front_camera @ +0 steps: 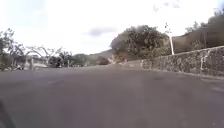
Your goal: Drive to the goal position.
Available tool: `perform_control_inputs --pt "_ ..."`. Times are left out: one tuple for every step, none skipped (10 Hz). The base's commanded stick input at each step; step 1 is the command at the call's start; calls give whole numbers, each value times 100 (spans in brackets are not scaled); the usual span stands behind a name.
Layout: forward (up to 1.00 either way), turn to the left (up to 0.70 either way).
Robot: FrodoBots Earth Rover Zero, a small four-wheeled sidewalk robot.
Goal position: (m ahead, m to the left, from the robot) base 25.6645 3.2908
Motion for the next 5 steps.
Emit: perform_control_inputs --pt "100 0" --pt "100 0" --pt "100 0" --pt "100 0" --pt "100 0"
